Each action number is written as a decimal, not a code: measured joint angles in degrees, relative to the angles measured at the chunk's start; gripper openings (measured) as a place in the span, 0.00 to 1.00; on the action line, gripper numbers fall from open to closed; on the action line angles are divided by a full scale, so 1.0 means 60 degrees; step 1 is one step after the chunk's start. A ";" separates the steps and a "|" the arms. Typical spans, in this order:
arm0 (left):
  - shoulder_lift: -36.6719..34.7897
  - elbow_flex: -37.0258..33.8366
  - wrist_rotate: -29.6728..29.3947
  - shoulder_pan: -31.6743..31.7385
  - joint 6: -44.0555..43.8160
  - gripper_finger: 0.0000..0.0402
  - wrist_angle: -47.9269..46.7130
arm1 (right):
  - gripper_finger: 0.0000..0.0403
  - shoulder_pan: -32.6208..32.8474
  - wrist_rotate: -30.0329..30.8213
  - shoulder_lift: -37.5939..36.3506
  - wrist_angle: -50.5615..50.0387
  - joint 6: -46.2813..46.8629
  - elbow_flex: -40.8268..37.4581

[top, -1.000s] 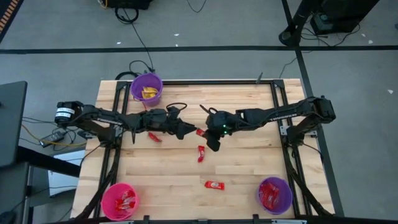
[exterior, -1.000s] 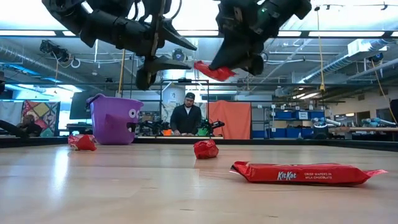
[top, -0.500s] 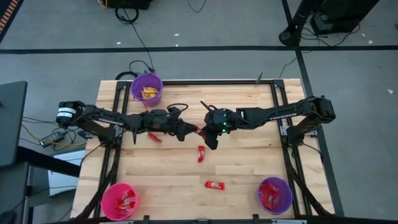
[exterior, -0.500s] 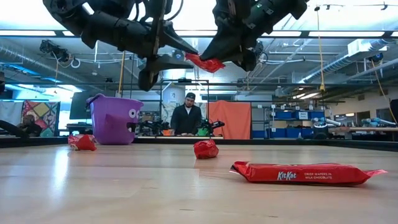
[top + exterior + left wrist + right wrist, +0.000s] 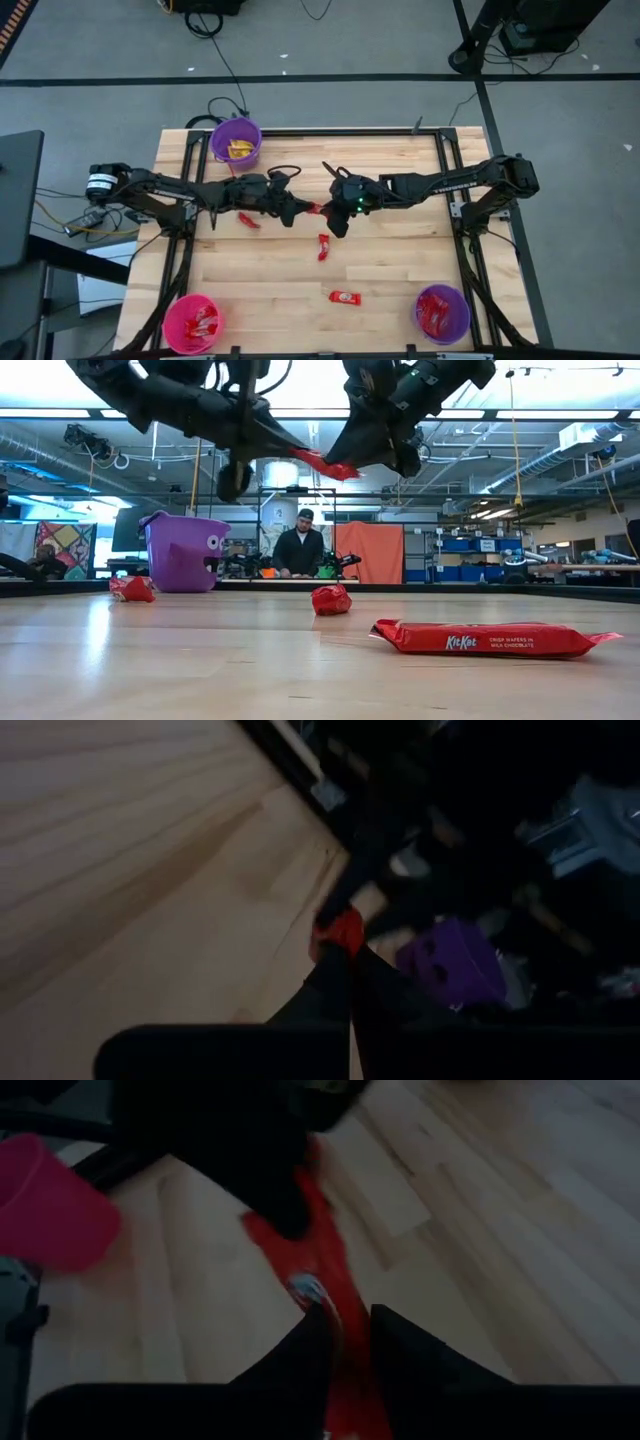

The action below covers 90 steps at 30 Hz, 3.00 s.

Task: Sort candy by brand, put in halloween buckets
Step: Put the red chocolate into the pink bucket

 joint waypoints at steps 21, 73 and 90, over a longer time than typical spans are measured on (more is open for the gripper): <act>-0.5345 0.1976 0.0797 -0.2122 -0.0367 0.00 -1.0780 | 0.36 -0.0721 -0.2390 0.1637 -0.0418 0.0560 -0.1038; -0.1326 0.3685 0.3565 -0.9149 -0.6730 0.50 -1.2488 | 0.35 0.1305 -0.2272 0.3795 0.8176 -0.2126 -0.0753; -0.1553 0.5047 0.0784 -0.7801 -0.6657 0.52 -1.2682 | 0.55 0.0781 -0.0939 0.7412 0.4713 -0.2240 0.4639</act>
